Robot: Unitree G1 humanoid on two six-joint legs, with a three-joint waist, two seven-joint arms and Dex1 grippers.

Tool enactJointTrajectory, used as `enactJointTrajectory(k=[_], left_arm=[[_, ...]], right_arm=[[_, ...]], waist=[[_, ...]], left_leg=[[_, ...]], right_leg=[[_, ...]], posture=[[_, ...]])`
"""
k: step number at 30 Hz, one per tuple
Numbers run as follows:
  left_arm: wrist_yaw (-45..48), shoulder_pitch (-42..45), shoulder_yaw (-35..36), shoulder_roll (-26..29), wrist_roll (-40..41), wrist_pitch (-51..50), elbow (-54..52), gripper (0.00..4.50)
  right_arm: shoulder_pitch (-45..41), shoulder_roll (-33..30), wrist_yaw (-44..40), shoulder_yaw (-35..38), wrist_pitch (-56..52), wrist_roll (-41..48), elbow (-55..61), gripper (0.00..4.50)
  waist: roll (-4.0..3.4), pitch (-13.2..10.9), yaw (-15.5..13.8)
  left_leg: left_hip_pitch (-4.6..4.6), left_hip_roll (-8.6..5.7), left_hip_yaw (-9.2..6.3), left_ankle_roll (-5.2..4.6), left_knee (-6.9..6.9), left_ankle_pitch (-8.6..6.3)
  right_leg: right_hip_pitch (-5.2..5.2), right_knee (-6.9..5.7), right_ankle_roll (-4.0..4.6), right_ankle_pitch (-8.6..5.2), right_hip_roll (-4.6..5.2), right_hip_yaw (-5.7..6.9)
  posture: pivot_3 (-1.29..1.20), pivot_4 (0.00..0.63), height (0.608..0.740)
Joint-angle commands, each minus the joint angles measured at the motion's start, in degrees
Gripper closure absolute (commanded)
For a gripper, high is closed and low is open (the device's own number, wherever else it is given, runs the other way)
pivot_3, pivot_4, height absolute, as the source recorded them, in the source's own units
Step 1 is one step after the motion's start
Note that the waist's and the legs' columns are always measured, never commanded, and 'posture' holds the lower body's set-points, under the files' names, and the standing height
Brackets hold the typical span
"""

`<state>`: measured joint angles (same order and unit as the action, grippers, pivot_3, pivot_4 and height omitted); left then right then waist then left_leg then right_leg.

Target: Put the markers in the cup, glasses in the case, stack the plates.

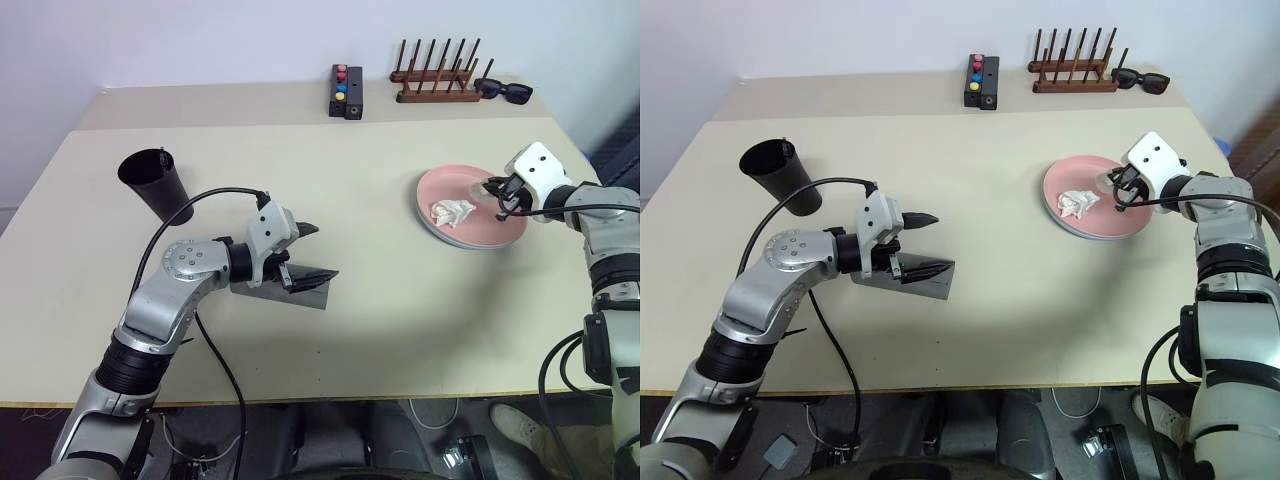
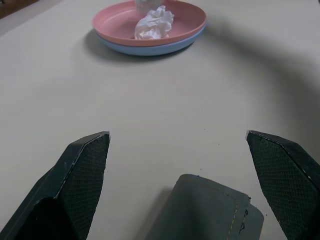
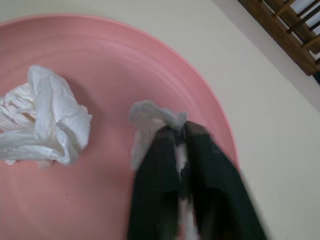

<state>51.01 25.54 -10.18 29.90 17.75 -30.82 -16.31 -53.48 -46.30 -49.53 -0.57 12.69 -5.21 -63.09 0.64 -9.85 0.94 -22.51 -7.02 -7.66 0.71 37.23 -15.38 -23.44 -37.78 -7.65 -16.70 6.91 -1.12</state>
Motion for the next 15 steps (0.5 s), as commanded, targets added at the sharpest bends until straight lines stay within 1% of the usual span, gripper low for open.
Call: enactJointTrajectory(k=[1, 5, 10, 12, 15], left_arm=[[0.09, 0.92, 0.68, 0.18, 0.38, 1.16, -0.52, 0.00], [-0.02, 1.09, 0.63, 0.12, 0.33, 1.22, -0.27, 0.00], [-1.22, 1.61, 1.19, -0.25, -0.45, 2.33, 0.49, 0.00], [-2.31, 1.80, 1.97, -0.70, -0.66, 3.49, 0.88, 0.00], [-3.46, 1.59, 4.44, -1.30, 1.78, 2.05, 0.18, 0.00]], right_arm=[[0.12, -1.25, 0.23, 1.72, -0.23, 1.36, 1.51, 2.12], [0.60, -1.18, 0.96, 2.09, -0.86, 1.62, 1.48, 0.19], [0.44, -0.92, 0.91, 3.87, -2.74, 3.76, 2.83, 0.19], [0.40, -0.74, 0.28, 5.47, -4.20, 5.90, 4.36, 0.19], [1.55, -0.30, -1.97, 9.13, -8.48, 11.12, 9.37, 0.19]], waist=[[0.00, 0.00, 0.00], [0.00, 0.00, 0.01], [0.00, 0.00, 0.00], [0.00, 0.00, -0.02], [0.00, 0.00, -0.08]], left_leg=[[0.00, 0.00, 0.00, 0.00, 0.00, 0.00], [0.00, 0.00, 0.00, 0.00, 0.00, 0.00], [0.00, 0.00, 0.00, 0.00, 0.00, 0.00], [0.00, 0.00, 0.00, 0.00, 0.00, 0.00], [0.00, 0.00, 0.00, 0.00, 0.00, 0.00]], right_leg=[[0.00, 0.00, 0.00, 0.00, 0.00, 0.00], [0.00, 0.00, 0.00, 0.00, 0.00, 0.00], [0.00, 0.00, 0.00, 0.00, 0.00, 0.00], [0.00, 0.00, 0.00, 0.00, 0.00, 0.00], [0.00, 0.00, 0.00, 0.00, 0.00, 0.00]], posture=[[0.00, 0.150, 0.740], [0.00, 0.150, 0.740], [0.00, 0.150, 0.740], [0.00, 0.150, 0.740], [0.00, 0.150, 0.740]])
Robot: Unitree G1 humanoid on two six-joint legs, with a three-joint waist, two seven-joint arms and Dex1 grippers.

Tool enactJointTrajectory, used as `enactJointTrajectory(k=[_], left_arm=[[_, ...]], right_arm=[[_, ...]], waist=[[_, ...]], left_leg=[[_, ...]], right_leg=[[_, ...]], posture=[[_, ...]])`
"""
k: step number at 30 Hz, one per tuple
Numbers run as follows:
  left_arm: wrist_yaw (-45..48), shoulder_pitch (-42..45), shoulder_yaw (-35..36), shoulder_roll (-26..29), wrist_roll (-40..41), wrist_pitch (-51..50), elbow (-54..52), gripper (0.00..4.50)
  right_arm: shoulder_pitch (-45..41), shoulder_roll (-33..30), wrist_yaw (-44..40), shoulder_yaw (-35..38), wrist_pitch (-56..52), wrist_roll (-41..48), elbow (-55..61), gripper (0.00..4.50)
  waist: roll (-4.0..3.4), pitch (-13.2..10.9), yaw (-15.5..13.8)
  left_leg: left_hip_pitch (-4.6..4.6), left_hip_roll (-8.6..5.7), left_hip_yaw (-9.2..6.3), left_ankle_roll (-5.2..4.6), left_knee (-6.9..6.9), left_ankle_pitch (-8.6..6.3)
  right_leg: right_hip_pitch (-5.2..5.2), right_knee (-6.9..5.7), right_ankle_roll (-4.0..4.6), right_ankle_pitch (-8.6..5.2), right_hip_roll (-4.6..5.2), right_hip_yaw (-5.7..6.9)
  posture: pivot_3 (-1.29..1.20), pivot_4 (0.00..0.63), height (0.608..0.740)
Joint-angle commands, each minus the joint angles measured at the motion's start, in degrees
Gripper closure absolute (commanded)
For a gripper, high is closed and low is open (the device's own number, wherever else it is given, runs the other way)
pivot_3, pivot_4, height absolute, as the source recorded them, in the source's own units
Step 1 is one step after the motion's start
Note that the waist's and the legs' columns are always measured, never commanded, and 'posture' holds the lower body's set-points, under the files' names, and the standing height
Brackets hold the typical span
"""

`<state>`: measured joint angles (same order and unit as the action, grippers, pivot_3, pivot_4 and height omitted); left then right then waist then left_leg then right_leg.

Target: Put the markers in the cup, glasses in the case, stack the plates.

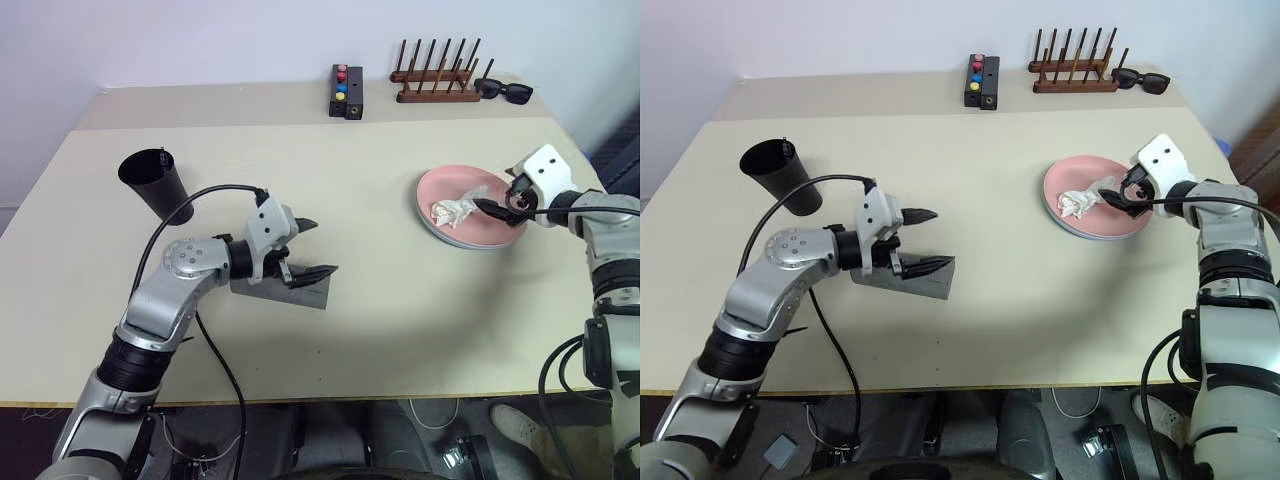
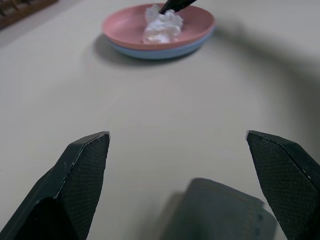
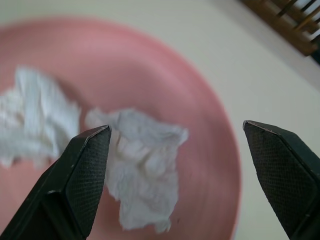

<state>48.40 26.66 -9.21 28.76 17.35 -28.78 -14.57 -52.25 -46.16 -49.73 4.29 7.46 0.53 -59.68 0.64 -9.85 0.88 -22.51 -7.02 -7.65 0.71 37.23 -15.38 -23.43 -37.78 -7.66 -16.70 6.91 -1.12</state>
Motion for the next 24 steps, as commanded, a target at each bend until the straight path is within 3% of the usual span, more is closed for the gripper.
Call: enactJointTrajectory(k=[1, 8, 15, 19, 24], left_arm=[[-0.96, 0.25, 4.19, -0.21, 3.15, -0.78, -1.95, 0.00], [-2.95, -2.26, 9.00, 0.43, 6.52, -1.98, -4.31, 0.00], [-4.07, -8.80, 16.24, 3.06, 13.46, -6.26, -11.44, 0.00], [-1.40, -15.14, 19.65, 8.16, 17.47, -8.85, -15.90, 0.00], [-2.39, -19.86, 20.55, 10.55, 19.29, -9.86, -19.89, 0.00]], right_arm=[[1.02, -0.35, -2.39, 5.40, -4.82, 6.94, 7.93, 0.19], [11.31, -0.89, -5.40, 12.19, -19.89, 18.10, 26.82, 0.19], [26.68, -3.83, -7.57, 16.84, -28.12, 23.34, 44.09, 0.19], [32.00, -6.27, -8.91, 20.91, -28.65, 25.22, 46.53, 0.19], [36.94, -9.83, -13.18, 24.27, -23.62, 24.39, 40.99, 0.19]], waist=[[0.00, 0.00, -0.06], [0.00, 0.00, -0.29], [-0.01, 0.00, -0.31], [-0.06, 0.02, -0.23], [-0.07, 0.02, -0.57]], left_leg=[[0.00, 0.00, 0.00, 0.00, 0.00, 0.00], [0.00, 0.01, -0.01, -0.01, 0.02, 0.00], [-0.01, 0.02, -0.02, -0.03, 0.01, -0.02], [0.02, 0.02, -0.01, -0.04, 0.02, -0.03], [0.05, 0.02, -0.02, -0.14, 0.03, -0.08]], right_leg=[[-0.01, 0.00, 0.00, 0.00, 0.00, 0.00], [0.02, 0.01, 0.00, 0.00, 0.00, 0.01], [0.01, 0.01, 0.00, 0.00, 0.01, 0.00], [0.03, 0.00, 0.00, 0.00, 0.01, -0.02], [0.12, 0.07, 0.01, -0.01, 0.01, -0.04]], posture=[[0.00, 0.150, 0.740], [0.00, 0.150, 0.740], [0.00, 0.150, 0.740], [0.00, 0.150, 0.740], [0.00, 0.150, 0.740]])
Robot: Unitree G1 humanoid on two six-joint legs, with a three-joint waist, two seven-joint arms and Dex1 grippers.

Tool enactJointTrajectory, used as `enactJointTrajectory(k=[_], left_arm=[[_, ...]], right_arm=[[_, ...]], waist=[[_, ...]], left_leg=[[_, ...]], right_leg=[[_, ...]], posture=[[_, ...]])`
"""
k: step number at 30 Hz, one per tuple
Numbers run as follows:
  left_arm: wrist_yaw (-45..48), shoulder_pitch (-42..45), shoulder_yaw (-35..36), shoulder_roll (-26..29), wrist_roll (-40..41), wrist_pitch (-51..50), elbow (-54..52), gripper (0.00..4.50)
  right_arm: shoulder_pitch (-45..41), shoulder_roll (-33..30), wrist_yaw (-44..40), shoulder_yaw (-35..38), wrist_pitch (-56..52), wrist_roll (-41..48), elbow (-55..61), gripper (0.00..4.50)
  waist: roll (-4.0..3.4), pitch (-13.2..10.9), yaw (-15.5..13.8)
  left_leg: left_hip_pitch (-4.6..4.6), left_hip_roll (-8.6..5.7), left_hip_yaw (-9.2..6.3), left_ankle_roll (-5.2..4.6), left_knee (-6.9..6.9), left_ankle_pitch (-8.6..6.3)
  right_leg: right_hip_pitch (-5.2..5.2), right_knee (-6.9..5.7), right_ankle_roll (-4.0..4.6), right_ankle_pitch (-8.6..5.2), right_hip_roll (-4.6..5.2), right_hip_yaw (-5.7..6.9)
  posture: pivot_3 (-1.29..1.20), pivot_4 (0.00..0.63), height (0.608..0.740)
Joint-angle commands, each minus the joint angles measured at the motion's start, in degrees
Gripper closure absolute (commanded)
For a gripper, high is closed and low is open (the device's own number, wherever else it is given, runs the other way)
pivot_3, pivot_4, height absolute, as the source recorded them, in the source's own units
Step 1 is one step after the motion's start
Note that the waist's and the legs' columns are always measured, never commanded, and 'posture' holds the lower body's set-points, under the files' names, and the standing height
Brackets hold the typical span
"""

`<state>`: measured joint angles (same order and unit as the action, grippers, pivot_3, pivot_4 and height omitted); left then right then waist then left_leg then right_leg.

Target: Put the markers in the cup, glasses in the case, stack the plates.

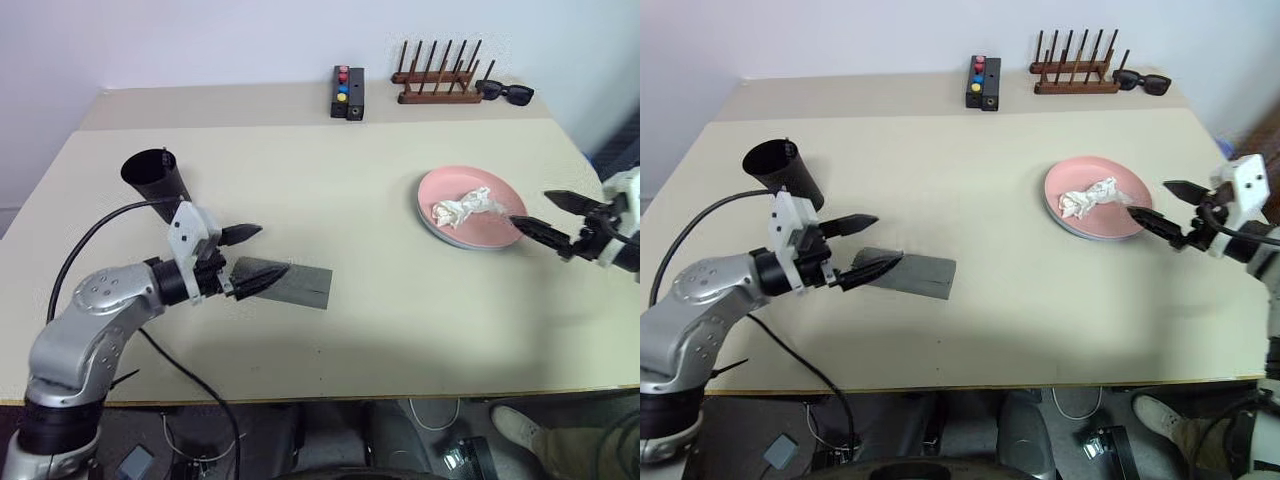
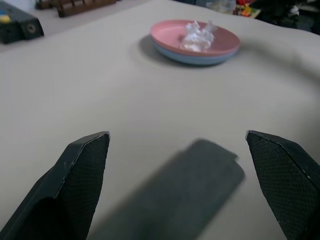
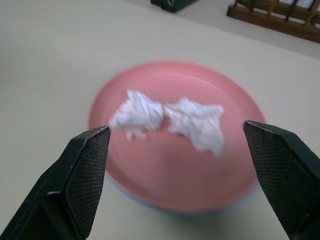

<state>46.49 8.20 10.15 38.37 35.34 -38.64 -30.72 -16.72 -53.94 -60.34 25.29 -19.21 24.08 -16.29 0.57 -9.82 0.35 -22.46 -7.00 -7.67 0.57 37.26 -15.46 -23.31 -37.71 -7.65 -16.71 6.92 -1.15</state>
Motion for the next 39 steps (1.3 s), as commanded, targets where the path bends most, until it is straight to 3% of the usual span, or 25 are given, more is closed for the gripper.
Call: enactJointTrajectory(k=[1, 6, 14, 22, 27, 39], left_arm=[[-0.83, -3.25, 1.68, 1.00, 0.93, 0.62, -4.43, 0.00], [-4.20, -7.94, 1.72, -0.33, -2.42, 4.33, -5.46, 0.00], [-7.39, -10.82, 1.33, -3.20, -7.04, 11.96, -4.30, 0.00], [-9.79, -11.55, 1.71, -4.05, -5.27, 10.92, -6.17, 0.00], [-7.35, -16.27, 4.94, -2.70, -2.82, 11.78, -8.17, 0.00], [-9.90, -16.80, 7.60, -0.67, 3.06, 8.39, -13.10, 0.00]], right_arm=[[2.52, -2.32, -3.57, 4.17, 4.16, 1.00, -3.83, 0.19], [4.56, -3.19, -5.74, 4.86, 8.30, -0.19, -11.63, 0.19], [12.09, 0.03, -7.06, 5.37, 6.49, 2.71, -7.39, 0.19], [10.74, 0.01, -7.72, 5.10, 5.36, 4.60, -8.43, 0.19], [10.21, 1.00, -7.90, 4.55, 6.20, 4.62, -8.78, 0.19], [17.74, 3.54, -5.22, 7.37, 3.33, 7.56, 1.71, 0.19]], waist=[[0.00, 0.00, -0.04], [-0.02, 0.01, 0.17], [-0.12, 0.04, 0.12], [-0.20, 0.08, 0.17], [-0.20, 0.09, 0.14], [-0.25, 0.11, -1.18]], left_leg=[[0.02, 0.00, 0.00, -0.01, 0.00, 0.00], [0.06, 0.02, 0.02, -0.02, -0.03, -0.02], [0.06, 0.04, 0.03, -0.12, -0.10, -0.08], [0.06, 0.04, 0.04, -0.20, -0.09, -0.13], [0.06, 0.06, 0.04, -0.14, -0.13, -0.09], [0.06, 0.12, 0.04, -0.25, -0.11, -0.16]], right_leg=[[0.04, 0.03, 0.00, 0.00, 0.00, 0.00], [0.11, 0.14, 0.01, 0.01, 0.00, -0.02], [0.12, 0.22, 0.03, 0.02, -0.01, -0.02], [0.13, 0.25, 0.03, 0.02, -0.01, -0.02], [0.12, 0.29, 0.03, 0.02, -0.01, -0.02], [0.19, 0.40, 0.07, 0.04, -0.04, -0.01]], posture=[[0.00, 0.150, 0.740], [0.00, 0.150, 0.740], [0.00, 0.150, 0.740], [0.00, 0.150, 0.740], [0.00, 0.150, 0.740], [0.00, 0.150, 0.740]])
